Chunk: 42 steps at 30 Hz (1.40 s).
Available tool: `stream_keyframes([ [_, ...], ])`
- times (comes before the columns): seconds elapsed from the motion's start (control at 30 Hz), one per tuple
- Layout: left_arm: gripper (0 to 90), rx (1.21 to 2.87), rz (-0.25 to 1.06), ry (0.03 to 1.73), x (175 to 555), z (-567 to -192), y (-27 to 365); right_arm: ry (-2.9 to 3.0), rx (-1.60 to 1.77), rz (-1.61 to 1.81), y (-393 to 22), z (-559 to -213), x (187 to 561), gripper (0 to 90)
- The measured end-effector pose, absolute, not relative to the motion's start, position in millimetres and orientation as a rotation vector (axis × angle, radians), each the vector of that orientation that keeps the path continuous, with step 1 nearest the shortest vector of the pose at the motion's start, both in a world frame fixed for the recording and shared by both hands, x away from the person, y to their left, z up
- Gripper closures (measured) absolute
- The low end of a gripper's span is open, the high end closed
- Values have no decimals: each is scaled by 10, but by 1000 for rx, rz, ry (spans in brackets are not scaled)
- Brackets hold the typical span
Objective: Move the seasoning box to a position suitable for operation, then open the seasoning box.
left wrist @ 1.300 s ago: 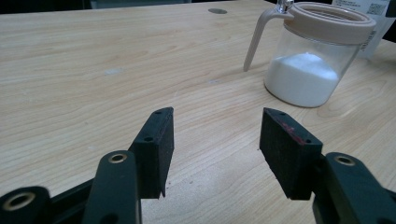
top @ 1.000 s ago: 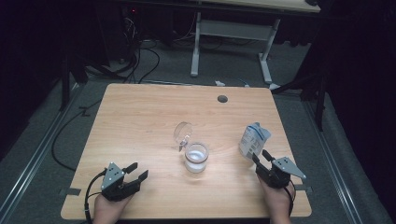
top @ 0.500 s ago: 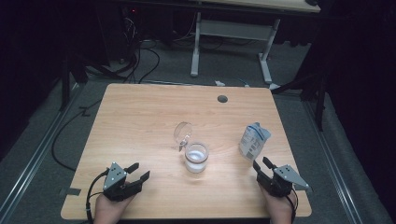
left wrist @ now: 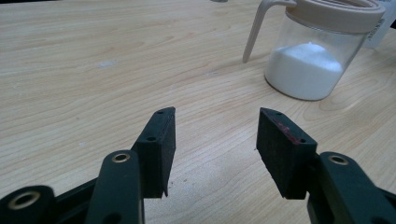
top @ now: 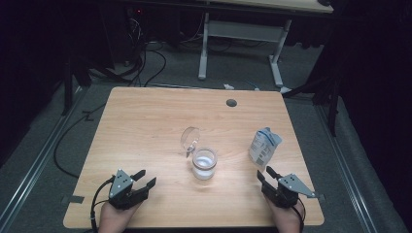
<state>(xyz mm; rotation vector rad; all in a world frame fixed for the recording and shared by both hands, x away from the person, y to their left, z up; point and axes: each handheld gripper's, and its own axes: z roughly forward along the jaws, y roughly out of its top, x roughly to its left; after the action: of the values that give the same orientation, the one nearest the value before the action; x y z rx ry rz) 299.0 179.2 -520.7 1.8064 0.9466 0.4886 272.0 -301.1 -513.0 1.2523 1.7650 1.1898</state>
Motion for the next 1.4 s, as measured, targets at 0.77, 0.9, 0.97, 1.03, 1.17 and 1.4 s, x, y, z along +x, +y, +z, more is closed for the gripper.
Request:
stream_keyframes([
  [0.77,621,1784,469,957,3135,-5099,1556,1954,1117,1232,-2320,-5113,3039,734],
  [0.9,672,1786,493,971,3205,-5046,1457,1978,1075,1229,-2243,-5028,3124,757],
  [0.97,695,1777,477,990,3251,-5036,1404,1976,1057,1237,-2199,-4979,3152,771],
  [1.03,706,1770,468,991,3274,-5011,1359,1984,1050,1231,-2174,-4978,3159,793],
  [1.17,747,1763,479,988,3304,-4953,1281,2020,1027,1218,-2125,-5042,3148,863],
  [1.4,829,1740,467,998,3424,-4829,1158,2062,1049,1229,-2096,-5132,3133,899],
])
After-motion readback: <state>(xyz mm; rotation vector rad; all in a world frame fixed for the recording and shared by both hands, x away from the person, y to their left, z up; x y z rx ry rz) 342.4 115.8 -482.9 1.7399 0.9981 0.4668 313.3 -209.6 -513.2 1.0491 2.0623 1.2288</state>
